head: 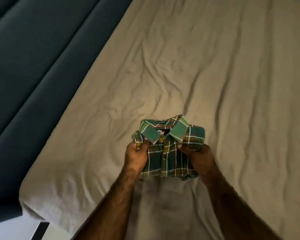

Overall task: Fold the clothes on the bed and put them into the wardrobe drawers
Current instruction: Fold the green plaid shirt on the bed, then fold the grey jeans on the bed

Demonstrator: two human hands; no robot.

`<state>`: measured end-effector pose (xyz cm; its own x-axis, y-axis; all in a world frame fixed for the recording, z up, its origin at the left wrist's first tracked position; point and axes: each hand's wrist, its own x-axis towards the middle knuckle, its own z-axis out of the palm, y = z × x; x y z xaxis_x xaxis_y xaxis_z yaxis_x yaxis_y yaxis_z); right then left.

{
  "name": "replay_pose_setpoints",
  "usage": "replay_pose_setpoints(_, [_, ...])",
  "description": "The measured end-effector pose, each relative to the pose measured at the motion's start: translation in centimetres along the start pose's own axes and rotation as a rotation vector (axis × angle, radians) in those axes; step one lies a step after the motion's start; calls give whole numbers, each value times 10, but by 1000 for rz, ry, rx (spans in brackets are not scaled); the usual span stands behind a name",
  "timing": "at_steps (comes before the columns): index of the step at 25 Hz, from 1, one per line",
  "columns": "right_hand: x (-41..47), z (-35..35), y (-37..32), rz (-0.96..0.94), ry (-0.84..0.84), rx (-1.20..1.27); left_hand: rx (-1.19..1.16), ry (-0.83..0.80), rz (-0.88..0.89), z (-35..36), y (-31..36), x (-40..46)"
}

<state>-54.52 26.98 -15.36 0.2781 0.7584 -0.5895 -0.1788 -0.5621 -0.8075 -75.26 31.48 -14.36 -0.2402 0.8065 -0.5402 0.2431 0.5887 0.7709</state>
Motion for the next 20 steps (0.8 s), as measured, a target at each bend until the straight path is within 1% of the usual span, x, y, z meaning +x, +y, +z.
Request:
replay_pose_setpoints(2, [31, 34, -49, -137, 66, 40, 12, 124, 238, -15, 52, 48])
replay_pose_setpoints(4, [59, 62, -98, -252, 75, 17, 0, 165, 381, -27, 98, 89])
replay_pose_setpoints(5, [81, 76, -120, -285, 79, 7, 38, 191, 409, -31, 124, 114])
replay_pose_setpoints(6, [97, 84, -133, -289, 94, -18, 138, 219, 370, -32, 138, 133])
replay_pose_setpoints(7, [116, 94, -145, -260, 148, -72, 264, 252, 252, -33, 154, 154])
replay_pose_setpoints(8, [143, 106, -155, -213, 216, -166, 402, 286, 106, -34, 167, 182])
replay_pose_setpoints(9, [154, 109, -157, -152, 310, -310, 544, 317, 37, -37, 172, 191])
replay_pose_setpoints(10, [166, 116, -156, -128, 414, -494, 654, 359, 91, -39, 174, 202])
replay_pose_setpoints(11, [184, 126, -150, -196, 489, -676, 746, 384, 250, -37, 168, 220])
replay_pose_setpoints(12, [185, 131, -145, -351, 526, -815, 816, 391, 476, -36, 158, 224])
replay_pose_setpoints(13, [188, 139, -141, -542, 503, -922, 869, 342, 696, -33, 144, 231])
replay_pose_setpoints(14, [192, 145, -135, -713, 436, -1010, 910, 272, 870, -28, 132, 234])
replay_pose_setpoints(15, [205, 152, -125, -815, 340, -1097, 959, 177, 981, -22, 117, 244])
replay_pose_setpoints(16, [223, 161, -112, -850, 262, -1162, 1008, 80, 1010, -13, 103, 257])
replay_pose_setpoints(17, [232, 165, -105, -834, 209, -1227, 1063, 20, 1013, -9, 96, 261])
replay_pose_setpoints(18, [246, 169, -95, -804, 180, -1263, 1103, -10, 995, -2, 87, 272])
replay_pose_setpoints(20, [267, 172, -81, -748, 161, -1299, 1162, -9, 957, 10, 76, 289])
